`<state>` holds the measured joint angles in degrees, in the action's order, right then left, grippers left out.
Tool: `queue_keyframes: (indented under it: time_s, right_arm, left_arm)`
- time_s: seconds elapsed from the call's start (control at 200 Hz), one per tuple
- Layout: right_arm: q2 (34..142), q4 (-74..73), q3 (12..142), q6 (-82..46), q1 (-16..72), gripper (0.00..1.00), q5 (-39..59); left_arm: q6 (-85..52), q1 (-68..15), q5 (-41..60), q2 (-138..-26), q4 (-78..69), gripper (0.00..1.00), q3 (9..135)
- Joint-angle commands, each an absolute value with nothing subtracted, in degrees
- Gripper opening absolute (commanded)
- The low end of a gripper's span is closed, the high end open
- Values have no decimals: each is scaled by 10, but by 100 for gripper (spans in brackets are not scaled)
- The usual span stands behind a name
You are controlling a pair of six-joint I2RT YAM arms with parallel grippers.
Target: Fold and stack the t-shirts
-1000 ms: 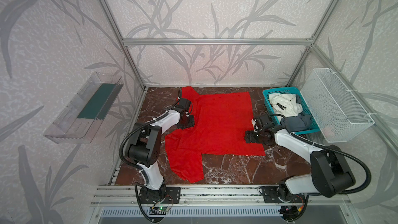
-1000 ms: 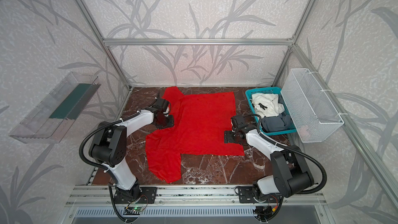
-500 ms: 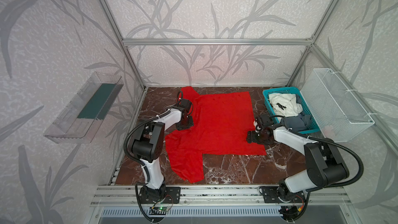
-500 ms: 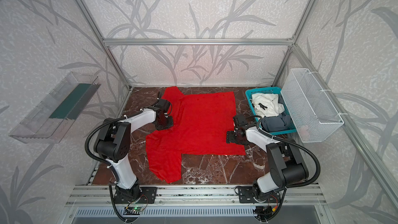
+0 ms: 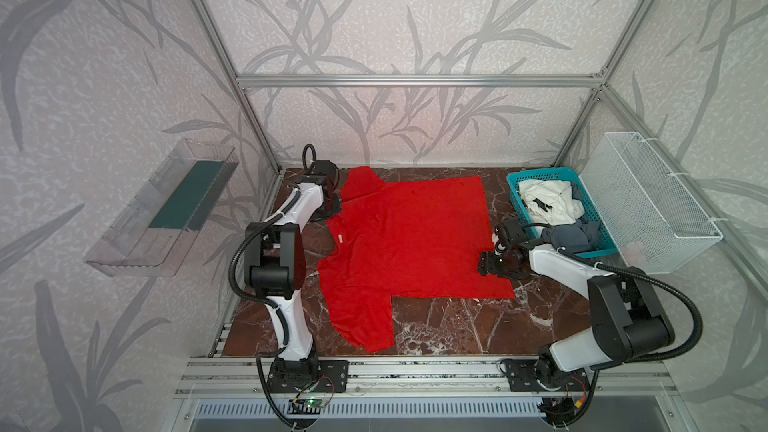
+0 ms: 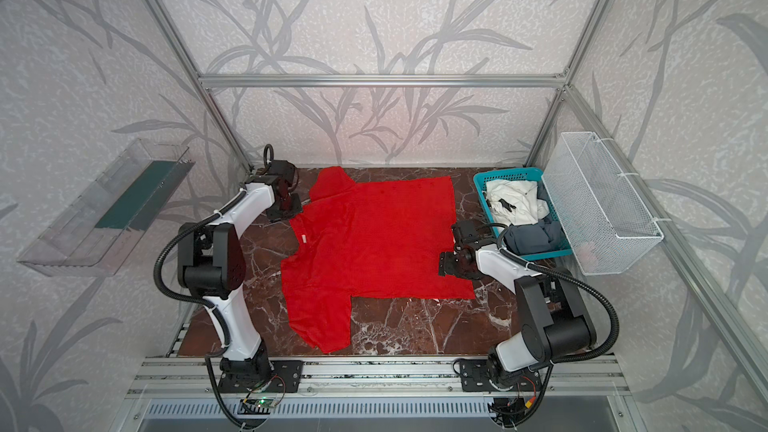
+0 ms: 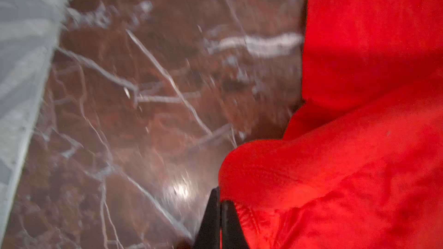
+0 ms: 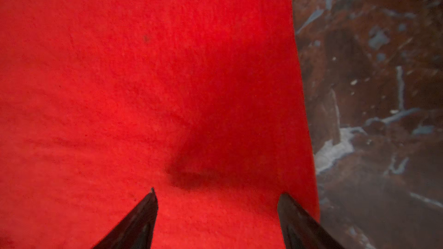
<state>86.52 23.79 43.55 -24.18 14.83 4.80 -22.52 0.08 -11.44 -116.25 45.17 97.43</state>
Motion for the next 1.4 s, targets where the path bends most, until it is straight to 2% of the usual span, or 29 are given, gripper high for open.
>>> queue_keyframes:
  time_s: [0.0,0.04,0.08,0.125,0.185,0.305,0.395,0.58,0.73,0.895,1.1,1.28,1.399]
  right_arm:
    - [866,273,417,-250,141,80,46]
    - [865,273,416,-250,141,80,47]
    - [864,273,414,-250,141,80,49]
    - [861,272,413,-250,141,80,52]
    - [856,277,410,-251,141,80,52]
    - [846,298,414,-253,141,81,43]
    - [833,313,417,-245,142,81,44]
    - [786,346,438,-227,154,81,32]
    - [758,353,458,-218,163,81,50]
    - [754,370,475,-215,179,81,55]
    - [761,353,467,-221,179,82,42]
    - [784,336,463,-224,185,82,57]
    - [783,336,466,-220,201,82,58]
  left_arm:
    - [-202,33,-193,-1261,555,5,1119]
    - [-205,37,-208,-1288,579,22,1172]
    - [-202,35,-214,-1301,591,33,1202]
    - [-205,30,-218,-1296,593,39,1206]
    - [-206,16,-220,-1255,565,41,1155]
    - [-233,-14,-210,-1131,486,42,979]
    - [-266,-35,-133,-1058,451,42,860]
    - [-326,-117,-85,-973,446,42,655]
    - [-381,-142,-42,-922,388,42,518]
    - [-425,-144,-30,-898,375,42,446]
    - [-527,-145,-41,-818,452,39,391]
    - [-536,-145,-151,-720,532,39,416]
    - [-480,-147,-86,-670,504,40,437]
